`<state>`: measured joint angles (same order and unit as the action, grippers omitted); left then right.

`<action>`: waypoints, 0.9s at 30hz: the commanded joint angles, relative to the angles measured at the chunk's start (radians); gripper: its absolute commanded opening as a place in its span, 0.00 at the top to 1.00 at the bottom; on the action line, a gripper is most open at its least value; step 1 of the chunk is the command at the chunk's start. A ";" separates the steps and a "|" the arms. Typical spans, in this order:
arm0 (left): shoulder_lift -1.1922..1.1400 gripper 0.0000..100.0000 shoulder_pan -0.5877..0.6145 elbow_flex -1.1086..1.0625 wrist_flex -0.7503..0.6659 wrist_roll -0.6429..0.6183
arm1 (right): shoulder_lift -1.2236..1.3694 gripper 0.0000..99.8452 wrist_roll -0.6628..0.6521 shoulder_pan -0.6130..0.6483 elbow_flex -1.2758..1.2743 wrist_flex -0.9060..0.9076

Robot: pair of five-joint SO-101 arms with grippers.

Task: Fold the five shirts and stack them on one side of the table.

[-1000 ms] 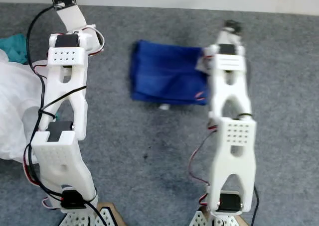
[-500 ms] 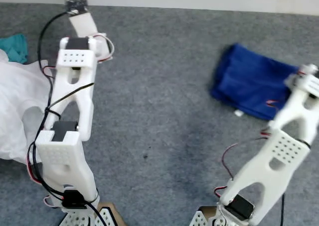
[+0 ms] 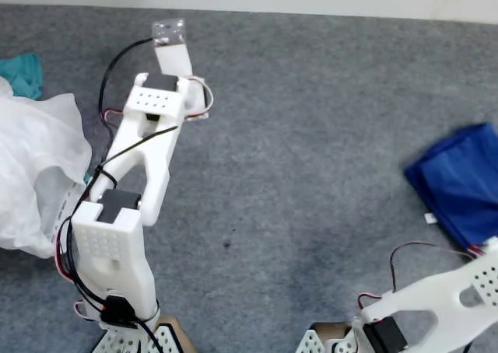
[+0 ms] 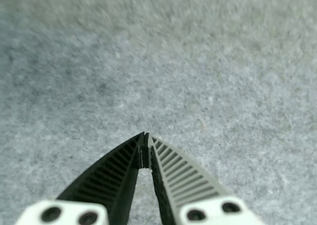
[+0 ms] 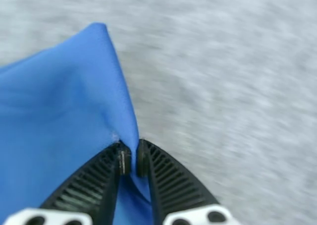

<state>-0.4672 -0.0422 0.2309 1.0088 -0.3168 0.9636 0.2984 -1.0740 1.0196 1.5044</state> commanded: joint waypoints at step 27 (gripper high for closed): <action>0.065 0.99 -0.028 0.001 0.002 -0.003 | -0.045 0.96 -0.476 -0.206 0.048 0.200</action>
<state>-0.4672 -0.0499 0.2248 1.0088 -0.3184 0.9636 -0.1511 -1.3349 1.0196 1.6840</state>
